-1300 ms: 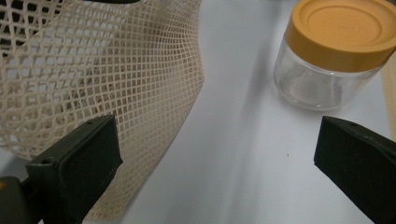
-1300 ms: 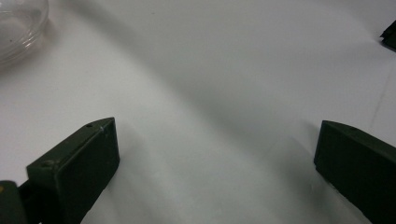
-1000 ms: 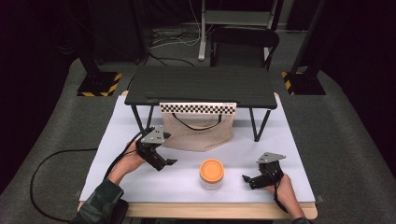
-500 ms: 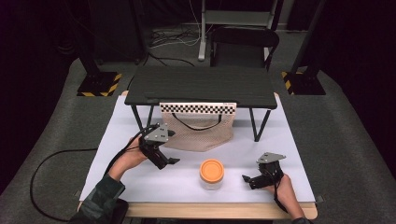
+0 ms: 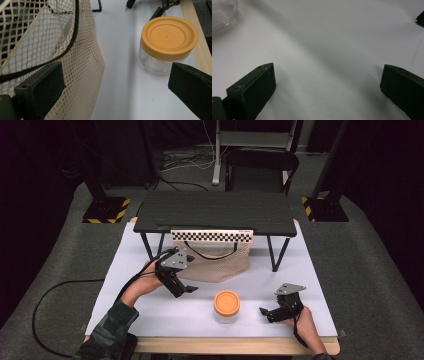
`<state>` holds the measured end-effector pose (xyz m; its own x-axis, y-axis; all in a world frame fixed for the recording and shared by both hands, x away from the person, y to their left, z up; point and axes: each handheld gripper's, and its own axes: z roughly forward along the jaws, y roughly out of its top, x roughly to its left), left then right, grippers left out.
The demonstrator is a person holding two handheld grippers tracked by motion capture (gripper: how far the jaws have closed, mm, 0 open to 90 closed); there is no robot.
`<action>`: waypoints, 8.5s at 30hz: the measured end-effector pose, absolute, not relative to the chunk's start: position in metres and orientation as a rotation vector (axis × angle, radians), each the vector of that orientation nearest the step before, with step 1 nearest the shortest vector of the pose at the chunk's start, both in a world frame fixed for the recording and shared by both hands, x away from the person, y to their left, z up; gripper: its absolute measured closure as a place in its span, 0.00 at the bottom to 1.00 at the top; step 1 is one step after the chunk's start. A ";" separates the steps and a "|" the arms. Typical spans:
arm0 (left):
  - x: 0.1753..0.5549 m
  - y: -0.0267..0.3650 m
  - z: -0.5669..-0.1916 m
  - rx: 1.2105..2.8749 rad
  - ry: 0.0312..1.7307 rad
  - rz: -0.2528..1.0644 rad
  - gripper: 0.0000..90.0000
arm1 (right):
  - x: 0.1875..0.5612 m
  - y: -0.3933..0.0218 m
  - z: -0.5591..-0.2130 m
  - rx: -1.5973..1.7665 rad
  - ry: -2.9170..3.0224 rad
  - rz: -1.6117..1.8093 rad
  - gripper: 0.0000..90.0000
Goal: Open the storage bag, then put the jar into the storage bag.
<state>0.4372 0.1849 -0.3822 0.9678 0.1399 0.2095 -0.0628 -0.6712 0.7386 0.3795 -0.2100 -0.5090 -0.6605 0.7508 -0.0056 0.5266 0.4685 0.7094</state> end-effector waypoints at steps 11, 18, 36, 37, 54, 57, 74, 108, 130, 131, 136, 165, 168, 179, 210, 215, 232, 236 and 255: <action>0.449 0.172 -0.383 2.275 0.012 0.330 0.00 | 0.380 -0.210 -0.509 1.083 2.405 0.997 0.00; 0.453 0.162 -0.385 2.276 -0.020 0.337 0.00 | 0.380 -0.210 -0.509 1.083 2.406 0.996 0.00; 0.471 0.152 -0.397 2.211 0.001 0.366 0.00 | 0.380 -0.210 -0.509 1.085 2.406 0.994 0.00; 0.471 0.152 -0.398 2.213 0.001 0.372 0.00 | 0.380 -0.210 -0.509 1.084 2.406 0.994 0.00; 0.478 0.146 -0.410 2.260 0.009 0.377 0.01 | 0.379 -0.210 -0.509 1.084 2.405 0.993 0.00; 0.479 0.144 -0.413 2.289 -0.003 0.361 0.01 | 0.379 -0.210 -0.509 1.084 2.405 0.992 0.00; 0.472 0.147 -0.410 2.366 -0.008 0.172 0.00 | 0.379 -0.210 -0.509 1.082 2.403 0.991 0.00; 0.456 0.147 -0.395 2.397 -0.087 0.082 0.00 | 0.372 -0.204 -0.505 1.007 2.375 0.936 0.00; 0.453 0.147 -0.393 2.399 -0.101 0.083 0.00 | 0.343 -0.146 -0.466 0.804 2.510 1.129 0.00; 0.453 0.147 -0.393 2.398 -0.104 0.082 0.00 | 0.342 -0.144 -0.466 0.794 2.516 1.128 0.00; 0.453 0.147 -0.393 2.398 -0.104 0.082 0.00 | 0.339 -0.133 -0.462 0.760 2.522 1.153 0.00; 0.453 0.147 -0.392 2.400 -0.107 0.080 0.00 | 0.358 -0.077 -0.472 0.703 2.587 1.120 0.00; 0.453 0.147 -0.393 2.400 -0.106 0.080 0.00 | 0.358 -0.077 -0.474 0.708 2.579 1.113 0.00; 0.453 0.147 -0.393 2.402 -0.103 0.081 0.00 | 0.359 -0.076 -0.478 0.701 2.589 1.128 0.10; 0.452 0.147 -0.392 2.403 -0.107 0.079 0.00 | 0.368 -0.089 -0.455 0.759 2.499 1.117 0.10; 0.452 0.147 -0.392 2.405 -0.109 0.080 0.00 | 0.370 -0.089 -0.451 0.761 2.491 1.108 0.10; 0.451 0.147 -0.392 2.409 -0.112 0.086 0.00 | 0.379 -0.092 -0.437 0.772 2.457 1.094 0.10; 0.451 0.147 -0.392 2.407 -0.111 0.084 0.00 | 0.381 -0.091 -0.435 0.772 2.455 1.094 0.10; 0.451 0.147 -0.391 2.409 -0.116 0.084 0.00 | 0.391 -0.088 -0.420 0.762 2.435 1.104 0.10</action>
<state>0.4512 0.1466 -0.3912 0.9939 -0.0604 0.0927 -0.1069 -0.7422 0.6616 0.3910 -0.0883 -0.4205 -0.7900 0.6051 -0.0991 0.3244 0.5496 0.7698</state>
